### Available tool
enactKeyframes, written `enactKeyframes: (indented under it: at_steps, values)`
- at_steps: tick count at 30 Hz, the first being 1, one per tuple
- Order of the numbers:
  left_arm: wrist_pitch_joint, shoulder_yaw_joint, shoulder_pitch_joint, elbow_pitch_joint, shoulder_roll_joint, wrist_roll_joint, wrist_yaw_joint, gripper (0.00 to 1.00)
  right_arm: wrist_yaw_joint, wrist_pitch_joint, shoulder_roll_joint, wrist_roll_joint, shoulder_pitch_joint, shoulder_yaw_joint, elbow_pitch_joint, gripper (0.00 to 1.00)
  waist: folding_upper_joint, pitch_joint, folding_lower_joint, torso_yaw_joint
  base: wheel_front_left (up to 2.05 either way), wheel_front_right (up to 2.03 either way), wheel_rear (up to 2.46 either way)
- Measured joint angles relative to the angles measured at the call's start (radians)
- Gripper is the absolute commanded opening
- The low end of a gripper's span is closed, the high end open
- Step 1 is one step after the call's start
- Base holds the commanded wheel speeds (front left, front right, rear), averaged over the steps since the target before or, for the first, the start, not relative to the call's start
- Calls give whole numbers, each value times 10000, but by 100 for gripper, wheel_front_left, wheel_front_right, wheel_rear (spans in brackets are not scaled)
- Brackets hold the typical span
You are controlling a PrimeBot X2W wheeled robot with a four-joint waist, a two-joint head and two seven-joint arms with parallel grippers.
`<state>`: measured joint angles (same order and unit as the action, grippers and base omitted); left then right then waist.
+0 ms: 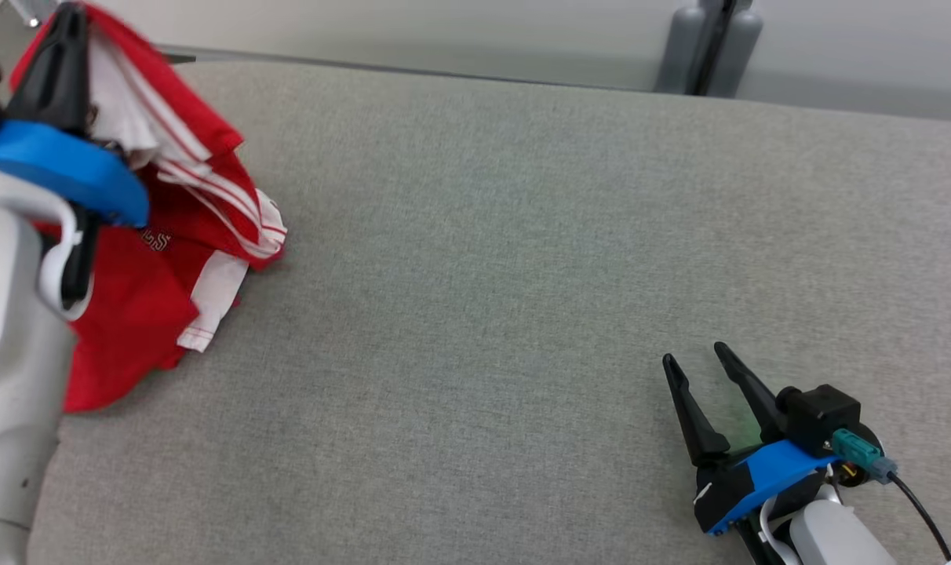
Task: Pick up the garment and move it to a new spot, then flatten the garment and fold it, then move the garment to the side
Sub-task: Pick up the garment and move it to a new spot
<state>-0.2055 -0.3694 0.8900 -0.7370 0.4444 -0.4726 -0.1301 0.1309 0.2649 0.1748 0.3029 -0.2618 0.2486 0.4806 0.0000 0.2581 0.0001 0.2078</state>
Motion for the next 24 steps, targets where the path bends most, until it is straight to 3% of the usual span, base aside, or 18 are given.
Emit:
enactKeyframes:
  at_steps: [7, 14, 19, 22, 23, 24]
  values:
    - [-355, -986, 172, 1611, -830, -94, 0, 0, 0, -4, -355, -88, 314, -211, 81, 100, 0, -592, -1, -423, 0, 0, 0]
    - [-468, -2222, -168, 2809, -2301, -374, 0, 0, -2, -4, -447, -117, 599, -387, 144, 100, 0, -976, -1, -1079, 0, 0, 0]
    - [-531, -3078, -599, 2880, -3580, -803, -2, 0, -2, -6, -514, -130, 673, -449, 182, 100, 0, -1120, -1, -1573, 0, 0, 0]
    - [-562, -3559, -1025, 2527, -3910, -1174, -2, 0, -2, -6, -545, -130, 709, -405, 242, 100, 0, -1195, -1, -1827, 0, 0, 0]
    - [-560, -3632, -1215, 2328, -3929, -1170, 35, 41, -2, -6, -566, -134, 713, -397, 267, 100, 0, -1220, -2, -1903, 0, 0, 0]
    - [-560, -3670, -1393, 2157, -3935, -1174, 111, 98, -2, -6, -589, -151, 712, -374, 280, 100, 0, -1240, -1, -1980, 0, 0, 0]
